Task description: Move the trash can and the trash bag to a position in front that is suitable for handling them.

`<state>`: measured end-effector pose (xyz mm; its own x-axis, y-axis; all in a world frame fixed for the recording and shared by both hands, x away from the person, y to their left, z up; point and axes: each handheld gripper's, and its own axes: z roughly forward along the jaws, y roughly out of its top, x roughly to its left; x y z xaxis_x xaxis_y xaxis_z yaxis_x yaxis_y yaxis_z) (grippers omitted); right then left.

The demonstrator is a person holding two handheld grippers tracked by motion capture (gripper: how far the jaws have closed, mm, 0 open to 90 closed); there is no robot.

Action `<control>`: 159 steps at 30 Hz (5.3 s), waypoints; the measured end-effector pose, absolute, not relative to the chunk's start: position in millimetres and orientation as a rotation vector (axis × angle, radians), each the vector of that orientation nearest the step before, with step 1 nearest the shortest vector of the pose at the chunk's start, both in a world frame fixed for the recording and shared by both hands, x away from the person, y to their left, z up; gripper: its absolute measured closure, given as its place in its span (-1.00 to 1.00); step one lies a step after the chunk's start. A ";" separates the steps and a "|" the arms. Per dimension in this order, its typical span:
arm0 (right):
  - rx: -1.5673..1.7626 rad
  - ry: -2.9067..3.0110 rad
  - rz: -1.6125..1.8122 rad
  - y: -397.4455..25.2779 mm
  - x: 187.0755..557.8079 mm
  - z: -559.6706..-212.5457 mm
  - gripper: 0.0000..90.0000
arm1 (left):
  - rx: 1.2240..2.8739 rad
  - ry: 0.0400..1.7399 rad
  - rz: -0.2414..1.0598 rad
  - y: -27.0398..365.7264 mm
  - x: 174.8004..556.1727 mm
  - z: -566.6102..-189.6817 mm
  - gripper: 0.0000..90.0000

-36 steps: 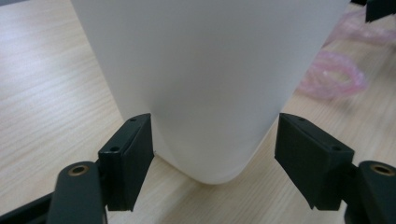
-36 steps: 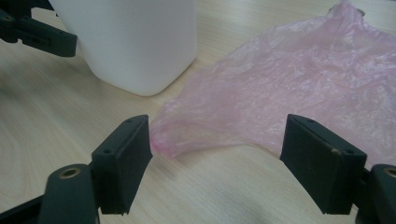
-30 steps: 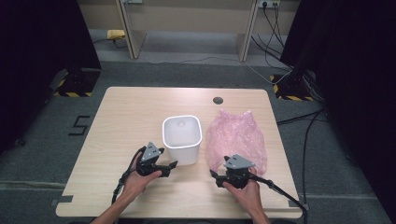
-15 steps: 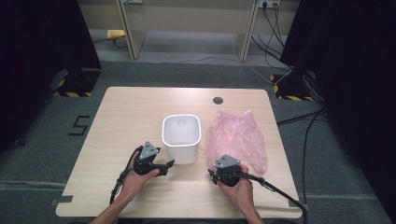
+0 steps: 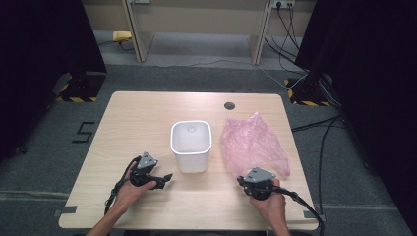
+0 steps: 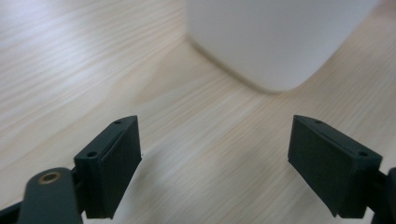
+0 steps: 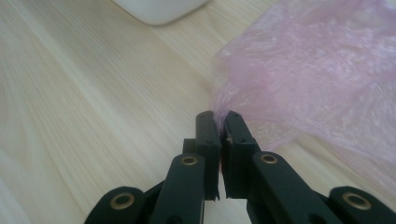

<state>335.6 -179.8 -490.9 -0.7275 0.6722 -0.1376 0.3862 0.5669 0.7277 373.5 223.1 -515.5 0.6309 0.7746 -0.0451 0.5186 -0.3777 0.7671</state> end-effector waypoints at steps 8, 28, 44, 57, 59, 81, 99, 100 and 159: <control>1.043 2.325 0.969 -243.7 324.5 -493.9 0.80 | 2.085 1.059 0.452 247.9 378.5 -523.4 -0.67; 1.170 2.178 1.018 -191.6 382.8 -478.2 -0.10 | 2.079 1.081 0.465 249.5 380.2 -523.5 -0.68; 0.830 2.453 0.914 -193.8 380.8 -493.9 0.99 | 2.081 1.078 0.464 248.8 379.9 -523.4 -0.67; 1.124 2.252 1.130 -215.6 359.0 -479.7 -0.01 | 2.083 1.072 0.459 247.7 380.0 -523.4 -0.68; 1.163 2.213 1.137 -208.1 366.0 -475.8 -0.08 | 2.083 1.072 0.460 247.4 380.3 -523.5 -0.68; 0.742 2.552 0.955 -152.7 385.4 -498.1 0.92 | 2.085 1.068 0.458 246.1 379.8 -523.3 -0.68; 0.977 2.420 0.913 -225.8 319.3 -488.8 0.11 | 2.090 1.060 0.456 245.1 378.9 -523.3 -0.68; 0.983 2.421 0.895 -229.4 321.2 -491.3 0.13 | 2.091 1.057 0.454 245.1 378.8 -523.3 -0.68; 1.194 2.278 1.126 -173.5 372.6 -476.6 -0.02 | 2.094 1.048 0.449 241.1 380.0 -523.3 -0.69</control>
